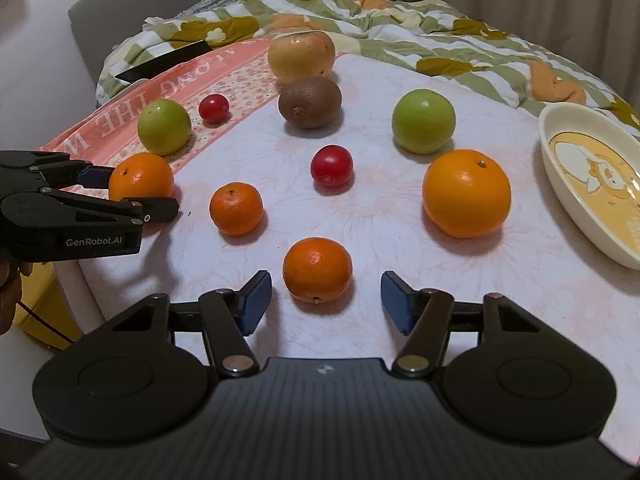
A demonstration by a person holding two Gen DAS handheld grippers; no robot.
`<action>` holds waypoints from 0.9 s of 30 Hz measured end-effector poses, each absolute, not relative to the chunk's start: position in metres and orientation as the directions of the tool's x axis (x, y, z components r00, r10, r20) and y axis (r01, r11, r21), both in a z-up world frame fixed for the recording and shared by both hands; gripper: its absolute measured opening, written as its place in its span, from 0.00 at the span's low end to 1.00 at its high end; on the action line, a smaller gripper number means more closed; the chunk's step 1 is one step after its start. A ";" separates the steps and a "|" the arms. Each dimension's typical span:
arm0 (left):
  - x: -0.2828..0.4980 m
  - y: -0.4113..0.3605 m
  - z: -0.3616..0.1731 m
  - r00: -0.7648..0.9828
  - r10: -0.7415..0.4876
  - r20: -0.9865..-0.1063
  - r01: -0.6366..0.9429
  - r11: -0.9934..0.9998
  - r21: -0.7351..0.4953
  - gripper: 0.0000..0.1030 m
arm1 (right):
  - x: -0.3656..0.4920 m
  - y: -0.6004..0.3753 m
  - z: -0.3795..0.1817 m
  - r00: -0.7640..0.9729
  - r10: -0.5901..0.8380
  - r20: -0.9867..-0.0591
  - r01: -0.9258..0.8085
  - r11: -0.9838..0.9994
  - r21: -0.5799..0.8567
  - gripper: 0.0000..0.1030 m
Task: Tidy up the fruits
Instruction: 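Grasp the large orange with the left tool while the right tool grasps a small tangerine, then carry the orange and tangerine in both tools over to the white bowl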
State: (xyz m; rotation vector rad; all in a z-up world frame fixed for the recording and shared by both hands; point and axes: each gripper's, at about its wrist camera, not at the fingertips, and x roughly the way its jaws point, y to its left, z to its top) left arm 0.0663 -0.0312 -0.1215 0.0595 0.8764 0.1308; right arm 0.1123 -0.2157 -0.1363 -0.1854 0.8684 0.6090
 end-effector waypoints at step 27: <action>0.041 -0.065 -0.065 0.652 0.133 -0.746 -0.153 0.987 0.041 0.61 | 0.092 -0.269 -0.078 0.587 0.410 -0.698 -0.489 0.867 0.098 0.51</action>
